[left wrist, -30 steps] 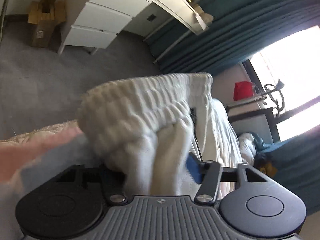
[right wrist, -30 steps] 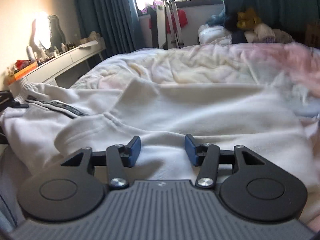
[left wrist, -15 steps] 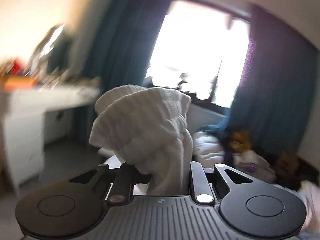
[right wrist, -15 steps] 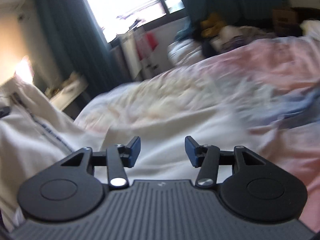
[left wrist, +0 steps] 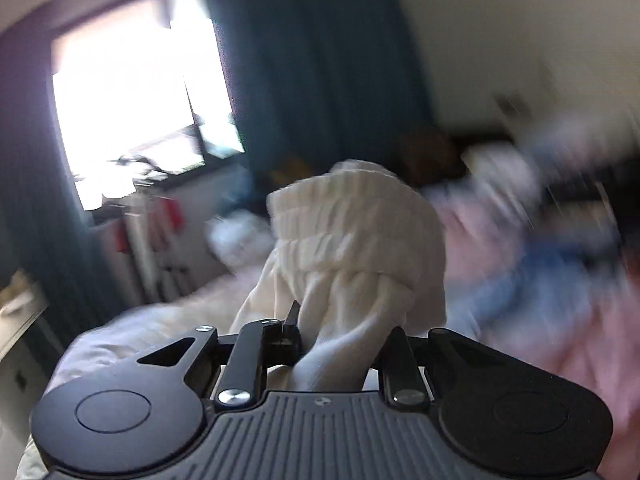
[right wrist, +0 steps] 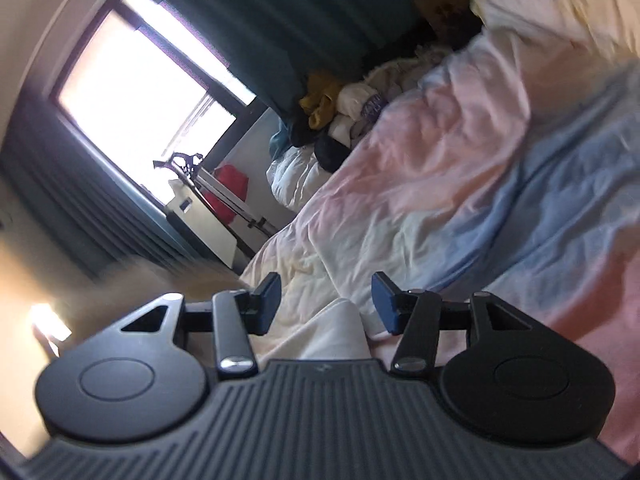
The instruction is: Fold clothes
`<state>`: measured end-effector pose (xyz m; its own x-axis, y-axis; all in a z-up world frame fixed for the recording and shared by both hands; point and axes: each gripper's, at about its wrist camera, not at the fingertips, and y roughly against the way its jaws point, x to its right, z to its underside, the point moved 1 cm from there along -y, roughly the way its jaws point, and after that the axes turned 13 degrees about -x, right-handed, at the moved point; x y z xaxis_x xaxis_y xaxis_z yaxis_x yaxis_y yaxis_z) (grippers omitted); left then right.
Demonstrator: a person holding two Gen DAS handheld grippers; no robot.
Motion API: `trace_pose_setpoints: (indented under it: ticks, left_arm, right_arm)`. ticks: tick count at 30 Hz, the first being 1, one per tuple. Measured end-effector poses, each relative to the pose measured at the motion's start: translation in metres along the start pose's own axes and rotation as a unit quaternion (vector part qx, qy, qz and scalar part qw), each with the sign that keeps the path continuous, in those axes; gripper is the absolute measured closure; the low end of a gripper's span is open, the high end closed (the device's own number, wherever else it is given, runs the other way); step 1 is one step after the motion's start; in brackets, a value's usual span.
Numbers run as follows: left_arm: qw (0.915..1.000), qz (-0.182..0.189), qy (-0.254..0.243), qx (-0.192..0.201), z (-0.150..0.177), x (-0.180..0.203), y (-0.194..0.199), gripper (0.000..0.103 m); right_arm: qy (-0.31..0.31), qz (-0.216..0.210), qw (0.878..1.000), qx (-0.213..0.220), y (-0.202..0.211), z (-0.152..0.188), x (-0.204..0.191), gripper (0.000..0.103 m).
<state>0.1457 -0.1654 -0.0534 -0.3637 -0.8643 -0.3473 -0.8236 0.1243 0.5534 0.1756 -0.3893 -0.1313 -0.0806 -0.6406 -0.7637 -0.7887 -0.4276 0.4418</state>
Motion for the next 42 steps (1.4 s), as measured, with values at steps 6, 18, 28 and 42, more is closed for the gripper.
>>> trace_pose_setpoints:
  ticks: [6, 18, 28, 42]
  left_arm:
    - [0.9892, -0.031, -0.143, -0.003, 0.044, 0.045, -0.018, 0.071]
    - [0.9901, -0.007, -0.139, -0.017, 0.107, 0.034, 0.027, 0.04]
    - [0.9955, 0.008, -0.081, -0.048, 0.118, 0.02, 0.048, 0.041]
    - [0.9976, 0.015, -0.064, 0.022, 0.115, 0.001, 0.052, 0.076]
  right_arm:
    - [-0.083, -0.095, 0.989, -0.077, -0.021, -0.01, 0.028, 0.05]
    - [-0.028, -0.112, 0.979, -0.17, -0.049, 0.005, 0.004, 0.05]
    - [-0.043, -0.101, 0.963, -0.248, -0.116, 0.004, -0.005, 0.05]
    - [0.038, -0.151, 0.972, -0.173, -0.11, -0.015, -0.045, 0.084]
